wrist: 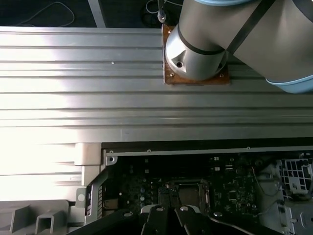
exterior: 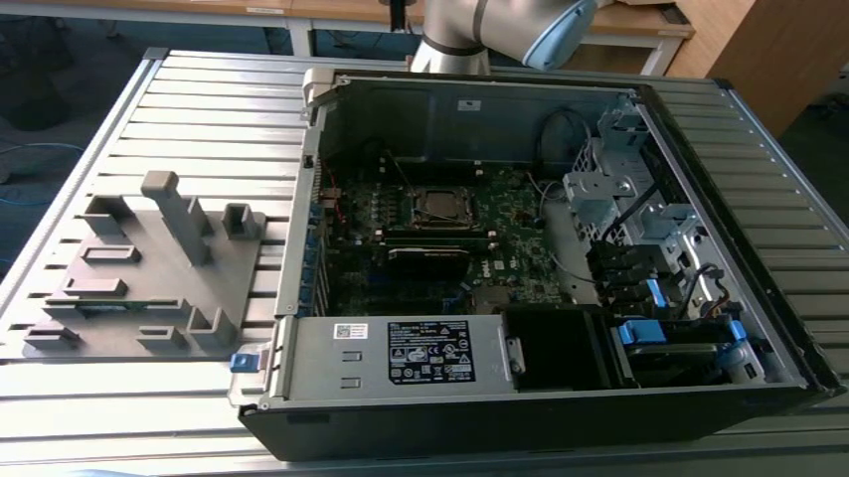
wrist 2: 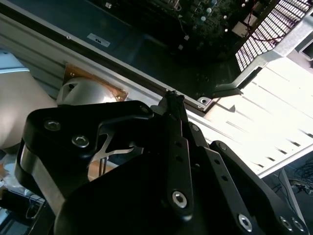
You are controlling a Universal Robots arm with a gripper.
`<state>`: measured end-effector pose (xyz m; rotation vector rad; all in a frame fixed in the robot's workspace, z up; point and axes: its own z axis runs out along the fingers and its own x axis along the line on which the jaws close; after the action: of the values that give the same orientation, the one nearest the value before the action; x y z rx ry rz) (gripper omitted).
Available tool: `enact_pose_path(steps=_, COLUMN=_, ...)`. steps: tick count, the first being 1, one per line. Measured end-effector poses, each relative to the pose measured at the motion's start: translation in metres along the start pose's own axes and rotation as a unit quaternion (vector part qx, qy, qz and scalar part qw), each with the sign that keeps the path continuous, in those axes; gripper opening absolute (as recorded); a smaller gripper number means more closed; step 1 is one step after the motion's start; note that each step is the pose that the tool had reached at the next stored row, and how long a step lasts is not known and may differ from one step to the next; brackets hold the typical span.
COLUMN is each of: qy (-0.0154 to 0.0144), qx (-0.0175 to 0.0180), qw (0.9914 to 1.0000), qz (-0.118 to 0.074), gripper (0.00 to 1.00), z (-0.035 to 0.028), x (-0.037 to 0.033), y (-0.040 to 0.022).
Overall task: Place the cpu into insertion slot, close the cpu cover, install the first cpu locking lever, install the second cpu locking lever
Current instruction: 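Install the first cpu locking lever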
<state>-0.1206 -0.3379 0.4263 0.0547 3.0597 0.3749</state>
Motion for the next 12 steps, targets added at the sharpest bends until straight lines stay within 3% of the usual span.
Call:
enact_pose_path(steps=9, qy=0.0, qx=0.0002, qw=1.0, qz=0.0, gripper=0.11, z=0.0141, x=0.0007, y=-0.0036)
enact_pose_path(steps=12, qy=-0.0001, qx=0.0033, qw=0.99999, qz=0.0, gripper=0.11, z=0.0176, x=0.001, y=-0.0045)
